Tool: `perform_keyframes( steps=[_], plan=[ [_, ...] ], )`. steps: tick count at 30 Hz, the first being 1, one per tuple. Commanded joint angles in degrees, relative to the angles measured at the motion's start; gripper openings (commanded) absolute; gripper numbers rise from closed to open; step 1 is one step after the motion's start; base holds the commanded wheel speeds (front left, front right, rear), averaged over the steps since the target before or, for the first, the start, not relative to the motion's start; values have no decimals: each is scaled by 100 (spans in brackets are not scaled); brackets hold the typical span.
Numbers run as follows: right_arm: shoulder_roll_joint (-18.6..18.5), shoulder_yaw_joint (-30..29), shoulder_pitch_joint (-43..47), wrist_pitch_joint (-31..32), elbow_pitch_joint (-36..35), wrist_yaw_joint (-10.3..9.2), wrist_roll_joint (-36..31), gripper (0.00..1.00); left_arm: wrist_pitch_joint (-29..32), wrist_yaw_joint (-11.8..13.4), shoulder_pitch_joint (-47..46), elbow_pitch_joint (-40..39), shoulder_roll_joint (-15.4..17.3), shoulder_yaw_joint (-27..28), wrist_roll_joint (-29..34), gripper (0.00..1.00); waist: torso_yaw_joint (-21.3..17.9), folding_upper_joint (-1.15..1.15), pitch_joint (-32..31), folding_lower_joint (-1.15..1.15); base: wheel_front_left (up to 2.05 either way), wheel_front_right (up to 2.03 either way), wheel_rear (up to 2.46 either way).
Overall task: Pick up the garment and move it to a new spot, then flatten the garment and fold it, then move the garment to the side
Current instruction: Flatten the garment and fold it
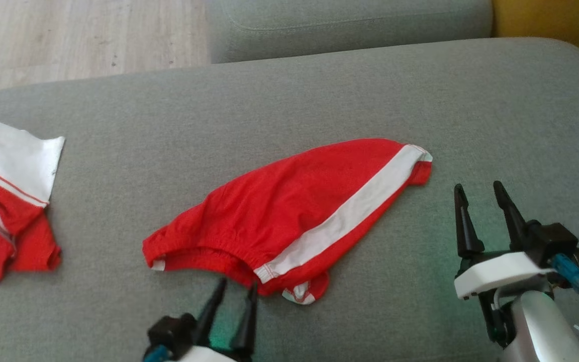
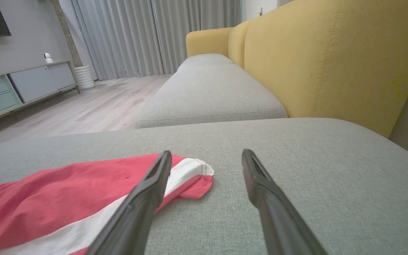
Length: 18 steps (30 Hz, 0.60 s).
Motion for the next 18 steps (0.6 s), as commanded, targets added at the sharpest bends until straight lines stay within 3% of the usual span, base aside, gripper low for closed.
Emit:
perform_keyframes(
  steps=[1, 8, 13, 14, 15, 16, 18],
  plan=[
    [43, 140, -144, -37, -143, 37, 32, 100, -32, -28, -326, -3, 2, -85, -209, 100, -66, 0, 39, 0, 0, 0, 0],
    [5, 86, -199, -37, -79, 37, 65, 100, -32, -33, -600, 156, 2, -908, -923, 100, -178, 0, 126, 0, 0, 0, 0],
    [10, 115, -255, -37, -49, 37, 87, 100, -32, -34, -755, 259, 2, -924, -939, 100, -257, 0, 205, 0, 0, 0, 0],
    [14, 112, -272, -37, -46, 37, 99, 100, -32, -34, -778, 267, 2, -927, -944, 94, -270, 0, 222, 0, 0, 0, 0],
    [16, 114, -285, -37, -43, 37, 106, 100, -32, -34, -800, 274, 2, -944, -950, 14, -278, 0, 234, 0, 0, 0, 0],
    [18, 117, -295, -37, -38, 37, 112, 100, -32, -34, -817, 293, 2, -975, -965, 0, -282, 0, 240, 0, 0, 0, 0],
    [18, 100, -289, -37, -24, 37, 127, 100, -32, -34, -836, 344, 6, -1020, -938, 0, -262, 0, 214, 0, 0, 0, 0]
  ],
)
